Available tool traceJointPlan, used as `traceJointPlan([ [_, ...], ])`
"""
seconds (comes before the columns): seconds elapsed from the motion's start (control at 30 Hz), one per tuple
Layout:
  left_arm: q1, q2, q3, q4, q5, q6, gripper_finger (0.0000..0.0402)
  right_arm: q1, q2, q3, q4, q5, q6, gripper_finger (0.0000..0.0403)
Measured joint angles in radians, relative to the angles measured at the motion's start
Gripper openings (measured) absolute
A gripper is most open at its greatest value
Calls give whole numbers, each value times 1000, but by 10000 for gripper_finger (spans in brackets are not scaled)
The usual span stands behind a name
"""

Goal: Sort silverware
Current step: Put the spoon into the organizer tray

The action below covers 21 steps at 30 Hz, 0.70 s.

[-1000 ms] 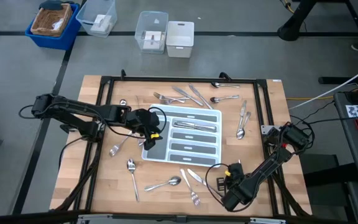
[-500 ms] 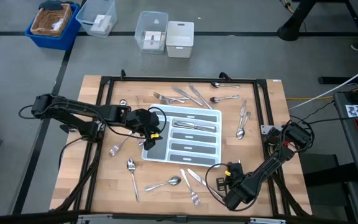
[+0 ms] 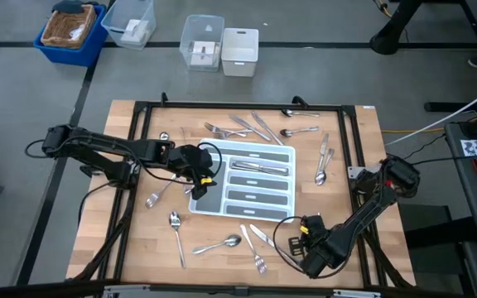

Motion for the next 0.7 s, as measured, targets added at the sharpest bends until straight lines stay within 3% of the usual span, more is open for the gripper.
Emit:
traceJointPlan([
  [0.17,0,0,0,1,26,1,155,0,-65,37,-7,25,-55,7],
  [0.4,-16,0,0,2,196,-17,155,-30,-139,74,-27,171,-240,6],
  [0.53,-72,0,0,11,215,-73,155,-118,-167,74,-55,199,-491,6],
  [0.7,-157,2,0,67,200,-102,155,-292,-186,74,-67,192,-985,8],
])
